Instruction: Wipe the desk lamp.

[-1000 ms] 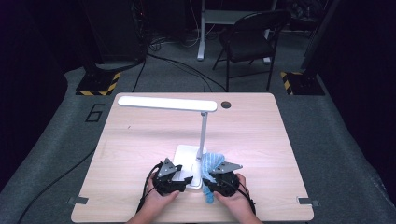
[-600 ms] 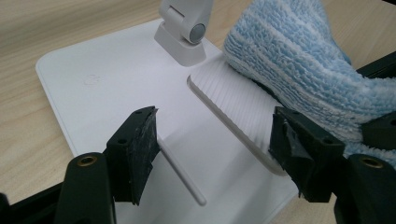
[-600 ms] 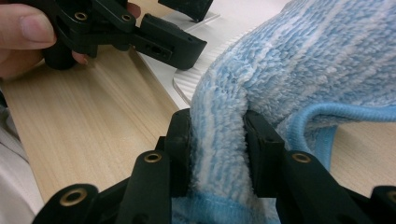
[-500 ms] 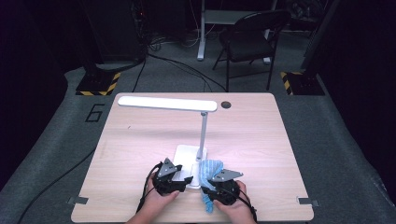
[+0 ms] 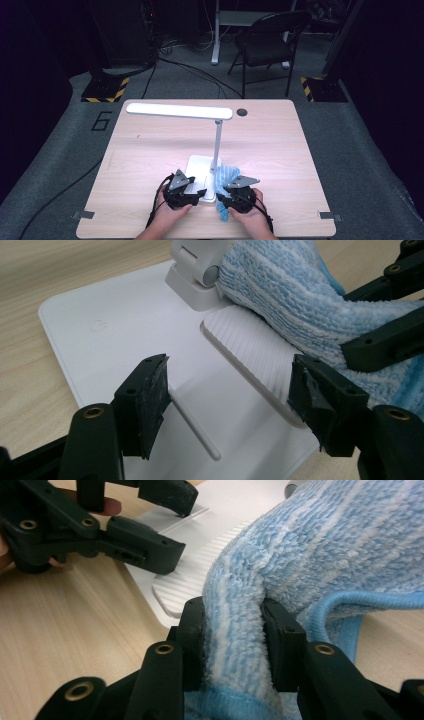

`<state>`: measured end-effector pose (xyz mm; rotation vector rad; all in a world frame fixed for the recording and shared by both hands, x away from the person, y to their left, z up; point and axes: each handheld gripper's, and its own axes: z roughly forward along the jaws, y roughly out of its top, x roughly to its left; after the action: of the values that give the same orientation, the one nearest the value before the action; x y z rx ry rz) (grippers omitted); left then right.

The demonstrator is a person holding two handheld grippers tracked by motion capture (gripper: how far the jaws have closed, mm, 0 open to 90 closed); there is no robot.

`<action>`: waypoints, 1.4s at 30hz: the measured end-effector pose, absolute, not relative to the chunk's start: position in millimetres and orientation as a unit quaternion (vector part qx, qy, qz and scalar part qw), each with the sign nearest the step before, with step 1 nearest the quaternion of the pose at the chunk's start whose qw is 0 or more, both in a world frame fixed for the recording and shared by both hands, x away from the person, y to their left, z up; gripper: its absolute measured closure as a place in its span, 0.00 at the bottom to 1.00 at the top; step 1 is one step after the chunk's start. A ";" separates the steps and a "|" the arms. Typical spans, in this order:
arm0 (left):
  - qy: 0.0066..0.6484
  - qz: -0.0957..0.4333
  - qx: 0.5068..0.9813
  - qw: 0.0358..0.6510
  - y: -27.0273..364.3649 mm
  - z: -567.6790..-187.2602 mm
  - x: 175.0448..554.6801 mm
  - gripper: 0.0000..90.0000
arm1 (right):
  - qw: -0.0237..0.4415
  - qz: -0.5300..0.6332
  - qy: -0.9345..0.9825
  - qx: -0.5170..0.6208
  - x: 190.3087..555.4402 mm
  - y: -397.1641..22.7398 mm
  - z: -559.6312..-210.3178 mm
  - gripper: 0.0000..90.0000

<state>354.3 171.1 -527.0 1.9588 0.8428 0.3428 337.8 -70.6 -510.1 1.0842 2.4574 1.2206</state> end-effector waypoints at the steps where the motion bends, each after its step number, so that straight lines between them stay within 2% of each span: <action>1: 0.344 0.140 0.800 0.472 171.1 -527.0 354.3 0.36 | 0.095 0.411 0.829 0.367 341.1 -70.9 -509.8 0.73; 19: 0.345 0.139 0.799 0.472 171.1 -527.0 354.4 0.36 | 0.109 0.402 0.823 0.385 377.1 -71.9 -507.9 0.73; 22: 0.341 0.134 0.801 0.473 171.4 -526.8 354.4 0.38 | 0.117 0.400 0.823 0.386 382.1 -72.5 -507.7 0.73; 23: 0.328 0.145 0.816 0.454 171.7 -525.5 353.3 0.43 | 0.118 0.403 0.819 0.391 385.7 -72.9 -508.2 0.73; 25: 0.316 0.167 0.821 0.445 168.3 -525.6 350.5 0.43 | 0.116 0.404 0.816 0.397 386.8 -72.7 -508.1 0.73; 42: 0.326 0.151 0.814 0.456 167.9 -526.5 350.6 0.44 | 0.129 0.421 0.804 0.399 380.1 -84.6 -502.6 0.73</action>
<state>350.6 167.9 -526.5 2.0086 0.8035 0.3734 380.1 -84.6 -502.6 1.1601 2.3388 1.2232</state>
